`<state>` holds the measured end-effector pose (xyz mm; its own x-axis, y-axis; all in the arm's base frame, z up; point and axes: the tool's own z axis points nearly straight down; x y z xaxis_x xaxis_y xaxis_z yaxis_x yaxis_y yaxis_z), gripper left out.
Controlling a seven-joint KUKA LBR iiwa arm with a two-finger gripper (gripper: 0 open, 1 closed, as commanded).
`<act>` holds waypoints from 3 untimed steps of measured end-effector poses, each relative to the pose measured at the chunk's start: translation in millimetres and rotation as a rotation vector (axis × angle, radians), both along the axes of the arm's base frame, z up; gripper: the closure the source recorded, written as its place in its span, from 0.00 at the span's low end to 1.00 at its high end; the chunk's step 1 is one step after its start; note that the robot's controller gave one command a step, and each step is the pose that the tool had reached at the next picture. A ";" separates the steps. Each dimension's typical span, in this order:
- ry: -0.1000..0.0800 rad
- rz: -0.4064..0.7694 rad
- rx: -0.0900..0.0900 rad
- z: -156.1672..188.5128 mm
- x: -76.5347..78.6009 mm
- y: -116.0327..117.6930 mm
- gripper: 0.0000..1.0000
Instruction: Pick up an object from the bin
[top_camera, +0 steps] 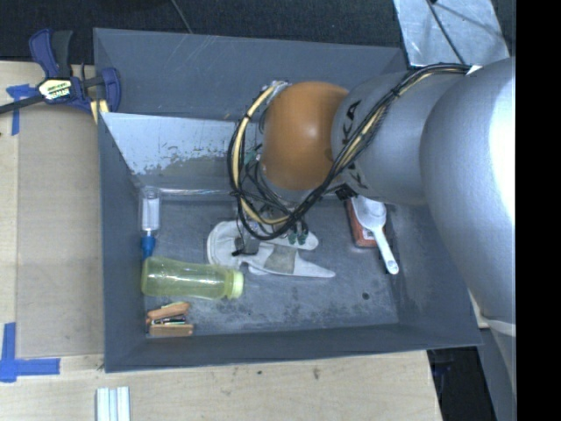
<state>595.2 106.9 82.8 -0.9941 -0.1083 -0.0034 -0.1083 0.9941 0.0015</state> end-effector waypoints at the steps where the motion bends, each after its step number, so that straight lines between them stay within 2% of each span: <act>1: 0.004 0.000 -0.001 8.9 -0.9 -0.3 1.00; 3: -0.001 -0.001 0.000 33.5 0.3 -0.2 1.00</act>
Offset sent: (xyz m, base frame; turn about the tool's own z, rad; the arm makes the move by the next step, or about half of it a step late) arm 0.0000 0.0001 0.0135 0.0000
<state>595.5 106.7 116.3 -0.9942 -0.1074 -0.0048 -0.1074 0.9942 0.0008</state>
